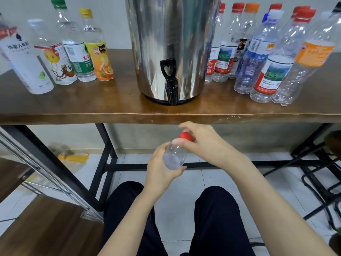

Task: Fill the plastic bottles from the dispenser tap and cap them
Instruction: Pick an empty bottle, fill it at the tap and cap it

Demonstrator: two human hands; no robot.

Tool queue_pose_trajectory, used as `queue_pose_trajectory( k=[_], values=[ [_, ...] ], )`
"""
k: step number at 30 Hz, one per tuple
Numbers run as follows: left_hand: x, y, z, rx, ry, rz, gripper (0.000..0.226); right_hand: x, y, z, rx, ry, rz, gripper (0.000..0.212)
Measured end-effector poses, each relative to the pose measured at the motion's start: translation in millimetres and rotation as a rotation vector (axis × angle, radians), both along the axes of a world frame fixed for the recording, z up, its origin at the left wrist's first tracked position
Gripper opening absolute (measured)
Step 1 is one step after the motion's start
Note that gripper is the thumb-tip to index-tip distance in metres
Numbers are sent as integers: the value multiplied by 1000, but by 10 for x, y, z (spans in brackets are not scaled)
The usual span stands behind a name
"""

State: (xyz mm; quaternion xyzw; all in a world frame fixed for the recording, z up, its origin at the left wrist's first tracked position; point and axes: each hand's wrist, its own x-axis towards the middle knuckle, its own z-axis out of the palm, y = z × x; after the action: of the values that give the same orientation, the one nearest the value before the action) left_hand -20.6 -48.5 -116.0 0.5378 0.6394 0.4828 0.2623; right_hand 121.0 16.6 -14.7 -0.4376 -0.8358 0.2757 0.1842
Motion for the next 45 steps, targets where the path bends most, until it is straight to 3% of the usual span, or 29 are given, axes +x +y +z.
queue_pose_trajectory(
  k=[4,8,13,18,22,25,30,34,38,42,45],
  values=[
    [-10,41,-8,0,-1,3,71,-51,20,1,77,18,48,25],
    [-39,62,-26,-3,-5,12,74,-43,65,-7,52,38,92,41],
    [-65,64,47,-31,-47,-41,73,-25,92,32,82,52,145,20],
    [-118,32,103,-87,-223,-137,73,75,123,264,32,248,264,25],
    [-115,32,150,-108,-338,-150,68,95,356,353,13,543,-72,29],
    [-98,57,195,-100,-353,-73,67,84,663,232,176,380,-377,30],
    [-140,112,310,-29,-250,14,70,30,873,77,197,126,-441,25],
    [-134,218,412,9,-171,18,75,24,847,53,165,204,-425,32],
    [-94,332,498,40,-115,36,68,29,750,193,348,281,-404,35],
    [-62,400,474,80,-104,65,68,-68,599,533,495,525,-234,24],
    [-28,409,440,123,-78,102,69,-210,495,815,571,524,-80,32]
  ],
)
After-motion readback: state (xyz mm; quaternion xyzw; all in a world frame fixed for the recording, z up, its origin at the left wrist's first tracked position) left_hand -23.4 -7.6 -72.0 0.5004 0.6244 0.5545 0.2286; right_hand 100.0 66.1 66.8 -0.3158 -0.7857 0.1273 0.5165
